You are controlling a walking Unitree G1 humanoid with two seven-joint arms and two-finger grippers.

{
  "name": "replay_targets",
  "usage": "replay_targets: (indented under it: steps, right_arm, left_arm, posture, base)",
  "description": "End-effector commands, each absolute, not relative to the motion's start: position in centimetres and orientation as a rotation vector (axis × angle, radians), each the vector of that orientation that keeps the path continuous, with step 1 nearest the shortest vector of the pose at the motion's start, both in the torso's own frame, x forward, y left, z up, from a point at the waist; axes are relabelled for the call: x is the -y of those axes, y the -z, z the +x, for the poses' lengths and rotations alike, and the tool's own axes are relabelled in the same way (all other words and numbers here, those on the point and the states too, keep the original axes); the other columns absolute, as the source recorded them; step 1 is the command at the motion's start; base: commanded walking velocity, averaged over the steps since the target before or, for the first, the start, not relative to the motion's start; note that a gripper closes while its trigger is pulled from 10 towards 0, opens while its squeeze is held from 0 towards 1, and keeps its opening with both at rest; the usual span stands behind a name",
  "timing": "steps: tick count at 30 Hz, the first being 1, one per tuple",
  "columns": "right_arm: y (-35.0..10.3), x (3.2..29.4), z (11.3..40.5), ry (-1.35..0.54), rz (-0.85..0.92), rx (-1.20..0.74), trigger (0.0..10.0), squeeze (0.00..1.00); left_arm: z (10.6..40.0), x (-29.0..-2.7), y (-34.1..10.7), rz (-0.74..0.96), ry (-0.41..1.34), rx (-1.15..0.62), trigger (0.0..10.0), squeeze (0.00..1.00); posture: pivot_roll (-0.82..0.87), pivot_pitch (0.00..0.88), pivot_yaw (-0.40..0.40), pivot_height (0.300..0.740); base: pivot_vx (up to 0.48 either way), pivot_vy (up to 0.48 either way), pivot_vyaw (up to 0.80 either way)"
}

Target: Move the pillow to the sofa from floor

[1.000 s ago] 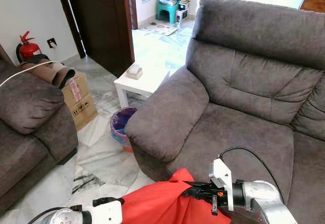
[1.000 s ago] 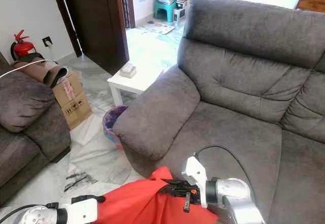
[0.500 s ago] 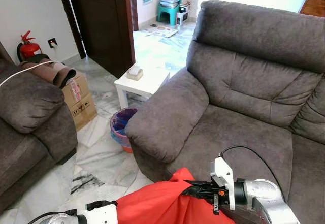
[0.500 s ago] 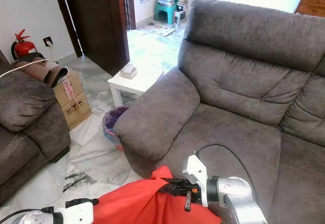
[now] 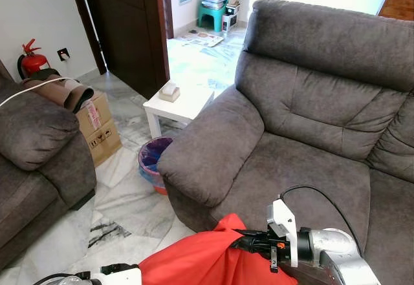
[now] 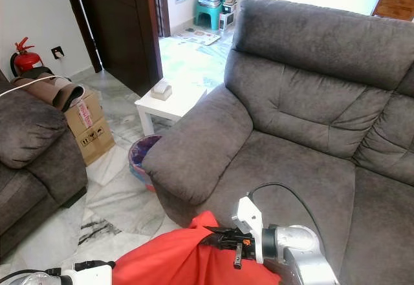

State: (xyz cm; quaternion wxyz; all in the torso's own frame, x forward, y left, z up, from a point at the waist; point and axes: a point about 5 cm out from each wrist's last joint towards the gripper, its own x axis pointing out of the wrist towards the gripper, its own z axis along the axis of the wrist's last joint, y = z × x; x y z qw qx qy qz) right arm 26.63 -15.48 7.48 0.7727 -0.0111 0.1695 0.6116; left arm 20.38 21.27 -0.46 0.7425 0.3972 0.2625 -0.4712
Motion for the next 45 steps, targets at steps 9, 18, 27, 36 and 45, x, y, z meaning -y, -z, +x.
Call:
replay_targets:
  steps: [9, 18, 27, 36, 45]
  right_arm:
    - [-10.2, 14.6, 27.3, -1.377, -0.019, -0.214, 10.0, 0.0]
    - [-10.3, 14.5, 27.3, -1.38, -0.004, -0.201, 10.0, 0.0]
    - [-10.6, 14.4, 27.4, -1.394, -0.007, -0.196, 10.0, 0.0]
    - [-10.4, 14.3, 27.4, -1.38, 0.005, -0.193, 10.0, 0.0]
    - [-9.6, 14.6, 27.1, -1.362, 0.011, -0.226, 10.0, 0.0]
  left_arm:
    - [20.1, -22.0, 0.9, 0.909, 1.002, -0.609, 0.0, 0.0]
    - [19.5, -21.7, 0.9, 0.953, 1.09, -0.617, 0.0, 0.0]
    - [20.4, -20.8, 0.1, 0.978, 1.088, -0.568, 0.0, 0.0]
    - [20.7, -20.4, -0.3, 0.955, 1.021, -0.527, 0.0, 0.0]
    - [21.7, -19.0, -1.5, 0.879, 0.91, -0.429, 0.0, 0.0]
  posture:
    - [0.09, 0.095, -0.04, 0.74]
    - [0.1, 0.094, -0.037, 0.74]
    - [0.1, 0.094, -0.036, 0.74]
    - [0.09, 0.094, -0.03, 0.74]
    - [0.09, 0.097, -0.032, 0.74]
  base:
    - [0.0, 0.0, 0.0]
    - [0.0, 0.0, 0.0]
    - [0.0, 0.0, 0.0]
    - [0.0, 0.0, 0.0]
    - [0.0, 0.0, 0.0]
